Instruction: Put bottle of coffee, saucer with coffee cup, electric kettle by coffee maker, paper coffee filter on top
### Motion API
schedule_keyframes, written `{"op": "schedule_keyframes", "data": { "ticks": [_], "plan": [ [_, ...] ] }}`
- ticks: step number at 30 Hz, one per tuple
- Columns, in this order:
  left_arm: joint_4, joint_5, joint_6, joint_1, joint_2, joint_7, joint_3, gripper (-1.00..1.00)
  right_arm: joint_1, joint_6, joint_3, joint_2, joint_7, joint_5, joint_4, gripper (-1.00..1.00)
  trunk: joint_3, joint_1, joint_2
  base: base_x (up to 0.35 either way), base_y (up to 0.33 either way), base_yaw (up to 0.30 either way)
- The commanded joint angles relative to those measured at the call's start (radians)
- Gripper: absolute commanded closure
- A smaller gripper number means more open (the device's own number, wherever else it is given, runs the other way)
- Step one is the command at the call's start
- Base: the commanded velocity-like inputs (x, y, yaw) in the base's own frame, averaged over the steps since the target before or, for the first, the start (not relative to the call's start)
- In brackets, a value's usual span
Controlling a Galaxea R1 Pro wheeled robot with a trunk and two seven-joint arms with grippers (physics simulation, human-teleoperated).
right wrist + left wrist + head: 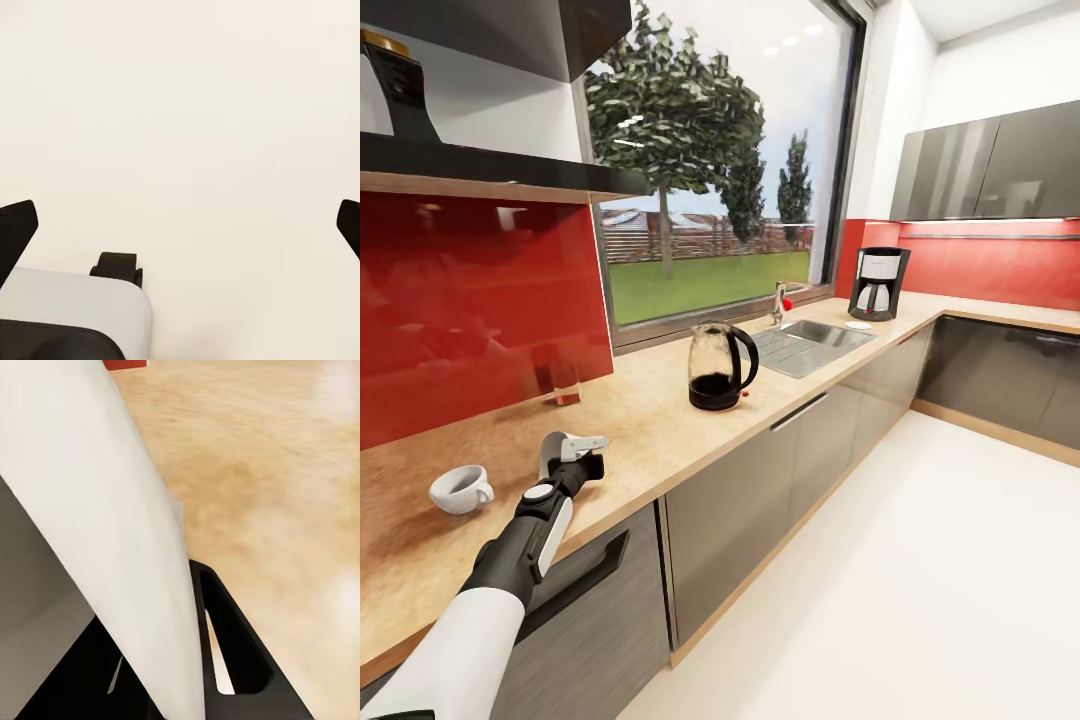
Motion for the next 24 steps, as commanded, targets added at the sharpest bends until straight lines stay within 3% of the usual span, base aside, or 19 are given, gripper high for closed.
{"op": "schedule_keyframes", "data": {
  "ticks": [1,16,24],
  "plan": [
    [-0.001,-0.004,0.006,0.000,0.000,-0.001,0.001,1.00,-0.001,-0.003,0.000,0.000,0.000,0.007,0.001,-1.00,-0.001,0.000,-0.001,0.000,0.000,0.000],
    [-0.001,-0.004,0.006,0.000,0.000,-0.001,0.001,1.00,-0.001,-0.003,0.000,0.000,-0.001,0.007,0.001,-1.00,-0.001,0.000,-0.001,0.000,0.000,0.000],
    [0.000,-0.004,0.006,0.000,0.000,-0.001,0.001,1.00,-0.001,-0.003,0.000,0.000,-0.001,0.007,0.001,-1.00,0.024,-0.031,0.055,0.000,0.000,0.000]
  ]
}}
